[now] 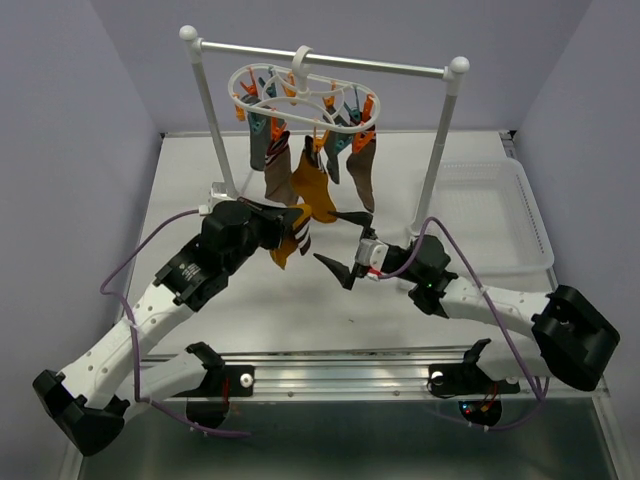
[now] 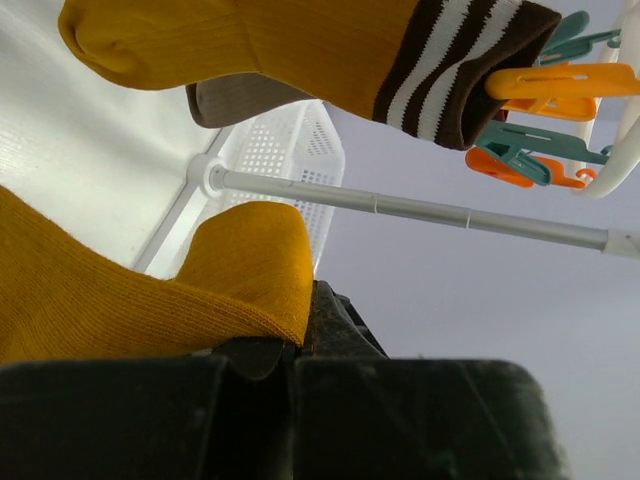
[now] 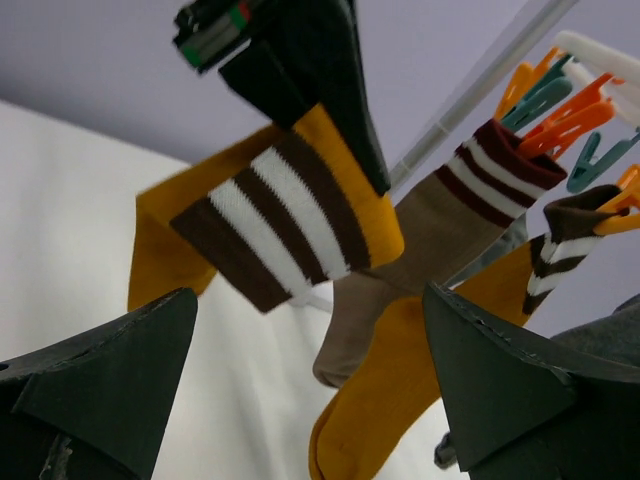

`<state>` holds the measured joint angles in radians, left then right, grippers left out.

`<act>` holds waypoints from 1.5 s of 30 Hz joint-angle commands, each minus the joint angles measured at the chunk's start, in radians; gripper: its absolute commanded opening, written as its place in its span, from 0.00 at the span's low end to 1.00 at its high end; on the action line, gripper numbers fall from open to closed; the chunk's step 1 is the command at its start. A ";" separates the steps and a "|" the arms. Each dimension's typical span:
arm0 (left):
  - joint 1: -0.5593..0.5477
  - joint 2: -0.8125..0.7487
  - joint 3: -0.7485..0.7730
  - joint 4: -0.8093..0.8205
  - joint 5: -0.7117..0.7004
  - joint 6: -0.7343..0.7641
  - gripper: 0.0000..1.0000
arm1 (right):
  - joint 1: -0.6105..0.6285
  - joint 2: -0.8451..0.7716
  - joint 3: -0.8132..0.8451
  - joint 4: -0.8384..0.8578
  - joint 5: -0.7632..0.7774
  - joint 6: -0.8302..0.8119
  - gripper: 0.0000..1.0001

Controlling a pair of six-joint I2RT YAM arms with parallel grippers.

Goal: Clip the socks to the hanger

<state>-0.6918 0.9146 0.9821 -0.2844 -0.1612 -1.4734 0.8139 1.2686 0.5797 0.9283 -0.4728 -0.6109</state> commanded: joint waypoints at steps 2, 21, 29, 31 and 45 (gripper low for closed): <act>0.005 -0.039 -0.013 0.060 -0.044 -0.068 0.00 | 0.071 0.073 -0.014 0.492 0.215 0.187 1.00; 0.003 -0.071 -0.043 0.082 -0.038 -0.102 0.00 | 0.166 0.245 0.005 0.699 0.384 0.235 0.89; 0.003 -0.060 -0.030 0.082 -0.040 -0.084 0.00 | 0.166 0.284 0.046 0.736 0.407 0.229 0.81; 0.003 -0.063 -0.036 0.080 -0.041 -0.084 0.00 | 0.166 0.287 0.055 0.741 0.419 0.227 0.78; 0.003 -0.088 -0.079 0.082 -0.040 -0.111 0.00 | 0.166 0.293 0.108 0.745 0.419 0.226 0.55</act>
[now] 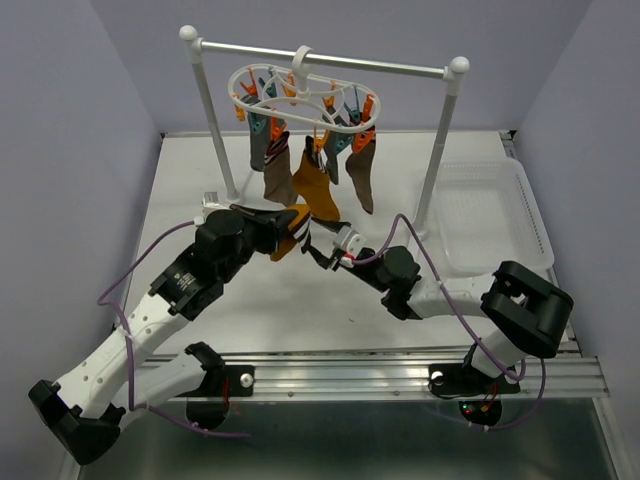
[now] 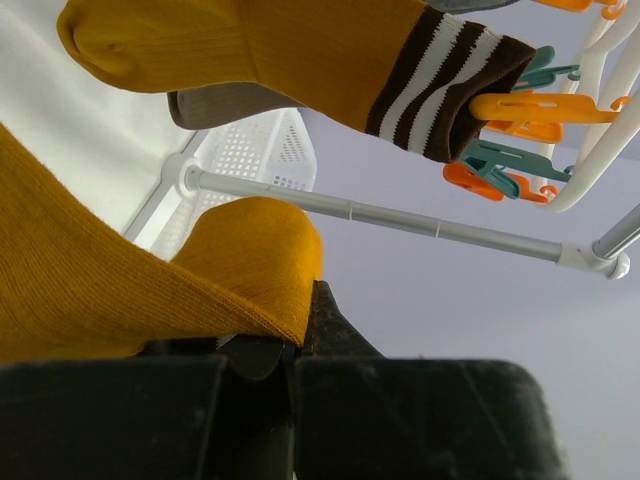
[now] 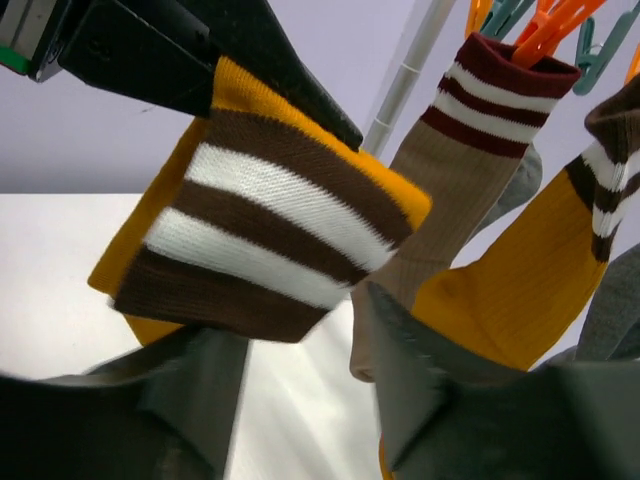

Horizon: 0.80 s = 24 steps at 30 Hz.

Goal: Clip the socks to the hanger

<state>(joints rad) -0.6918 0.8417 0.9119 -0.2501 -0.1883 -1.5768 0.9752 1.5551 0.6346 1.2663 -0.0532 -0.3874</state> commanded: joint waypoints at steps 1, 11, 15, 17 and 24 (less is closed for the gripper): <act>0.003 -0.016 -0.013 0.051 -0.010 -0.008 0.00 | 0.005 0.005 0.054 0.404 -0.005 0.002 0.48; 0.005 -0.058 -0.021 -0.012 -0.172 0.032 0.03 | 0.005 -0.209 0.081 -0.247 -0.143 -0.065 0.13; 0.005 -0.078 -0.012 -0.038 -0.256 0.170 0.48 | 0.005 -0.294 0.321 -0.886 -0.142 -0.128 0.01; 0.005 -0.081 0.008 -0.018 -0.247 0.338 0.68 | 0.005 -0.267 0.434 -1.178 -0.064 -0.130 0.01; 0.005 -0.012 0.096 0.009 -0.060 0.846 0.99 | -0.006 -0.103 0.821 -1.757 -0.045 -0.202 0.01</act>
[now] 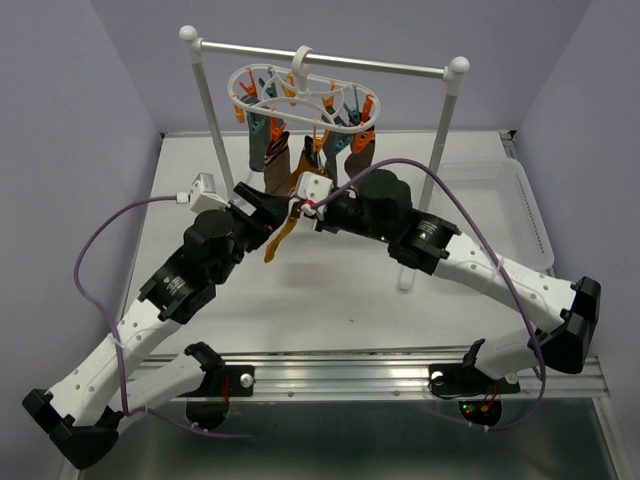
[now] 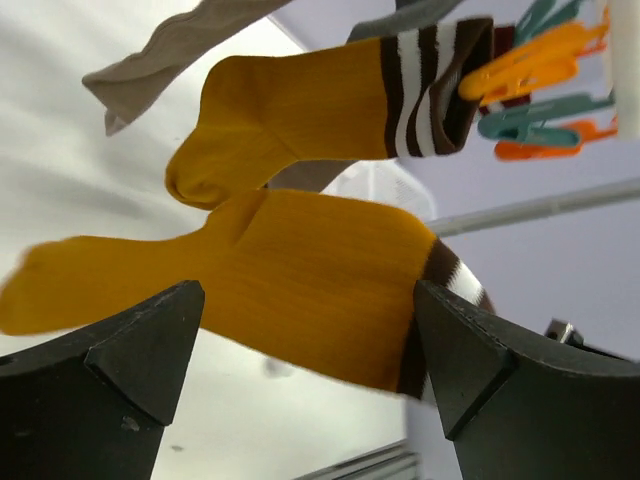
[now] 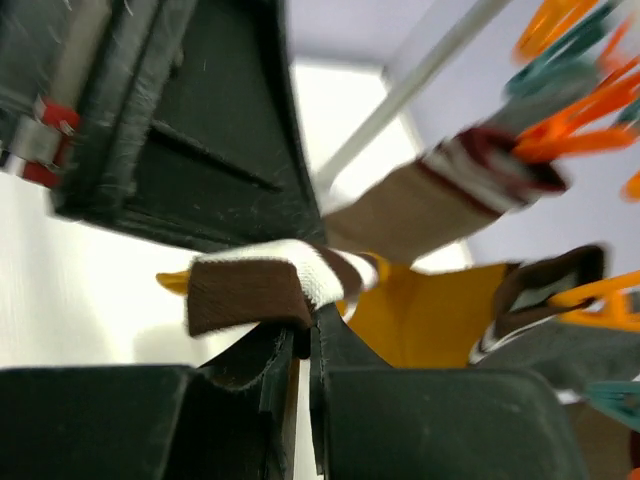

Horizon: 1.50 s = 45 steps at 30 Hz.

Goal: Clip the socks to the hanger

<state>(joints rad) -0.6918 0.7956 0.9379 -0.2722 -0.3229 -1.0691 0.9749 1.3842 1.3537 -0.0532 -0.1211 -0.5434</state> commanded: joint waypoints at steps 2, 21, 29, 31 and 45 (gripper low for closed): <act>0.005 0.079 0.084 0.005 0.114 0.471 0.99 | -0.030 0.108 0.201 -0.558 0.021 -0.052 0.01; 0.005 -0.155 -0.289 0.548 0.554 1.219 0.99 | -0.090 0.277 0.545 -0.884 -0.021 -0.038 0.01; 0.005 0.066 -0.194 0.584 0.675 1.278 0.99 | -0.099 0.326 0.631 -0.896 -0.037 0.008 0.01; 0.005 0.073 -0.195 0.587 0.622 1.299 0.99 | -0.099 0.329 0.639 -0.895 -0.038 0.023 0.01; 0.005 0.119 -0.168 0.599 0.548 1.411 0.91 | -0.099 0.286 0.634 -0.907 -0.147 0.042 0.01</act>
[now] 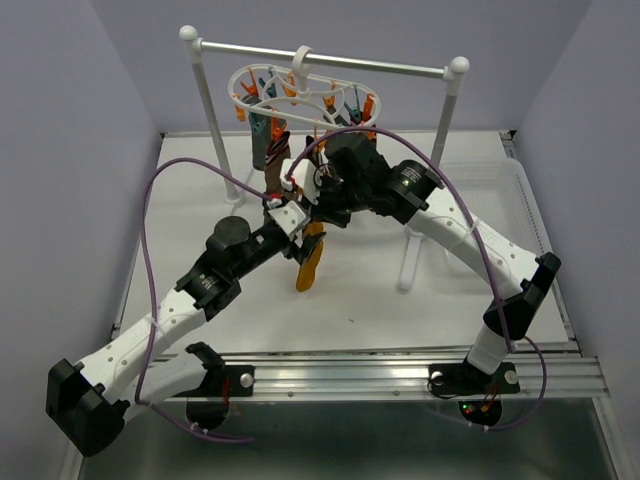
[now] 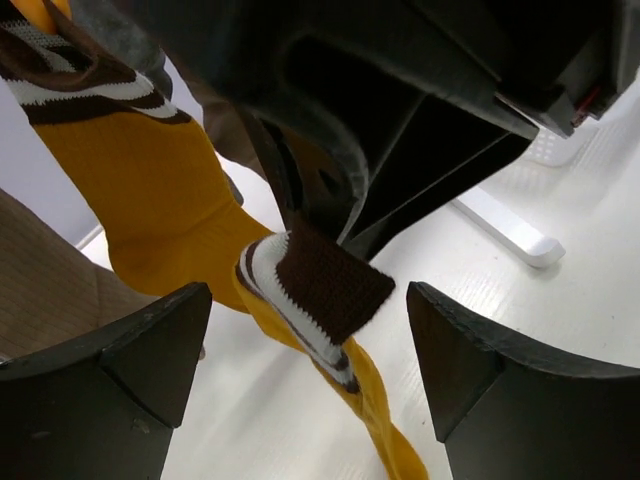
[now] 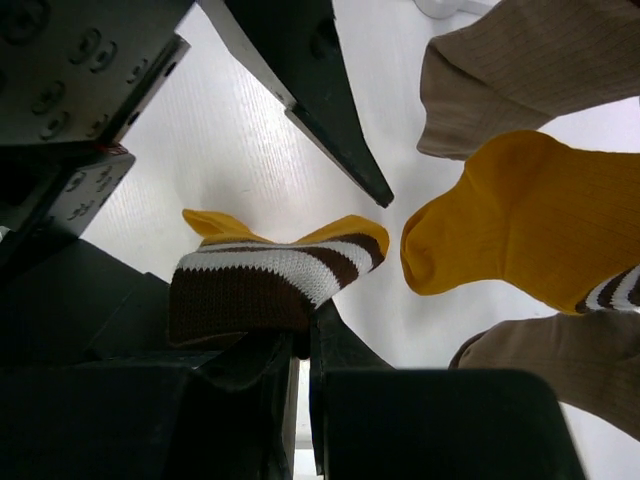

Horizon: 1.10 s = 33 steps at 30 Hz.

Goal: Clip the socks to the hanger

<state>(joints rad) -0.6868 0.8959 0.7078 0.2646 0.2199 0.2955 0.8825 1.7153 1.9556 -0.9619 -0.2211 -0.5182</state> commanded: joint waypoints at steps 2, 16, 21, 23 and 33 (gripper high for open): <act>0.000 0.024 0.071 0.058 0.004 0.056 0.76 | -0.007 -0.049 0.026 0.003 -0.053 0.014 0.01; 0.000 -0.055 0.053 0.036 0.067 0.125 0.02 | -0.007 -0.085 0.014 -0.020 -0.018 -0.016 0.01; 0.000 -0.038 0.079 0.013 0.075 0.125 0.00 | -0.007 -0.089 0.014 -0.029 0.020 -0.034 0.33; -0.002 -0.022 0.088 0.028 0.059 0.091 0.00 | -0.007 -0.098 0.008 -0.021 0.035 -0.026 0.73; 0.000 0.020 0.061 0.099 -0.045 -0.244 0.00 | -0.007 -0.388 -0.359 0.369 0.365 0.081 1.00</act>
<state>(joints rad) -0.6895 0.9230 0.7532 0.2668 0.2115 0.2184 0.8825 1.4513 1.6539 -0.8173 -0.0296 -0.5064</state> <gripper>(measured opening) 0.058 0.995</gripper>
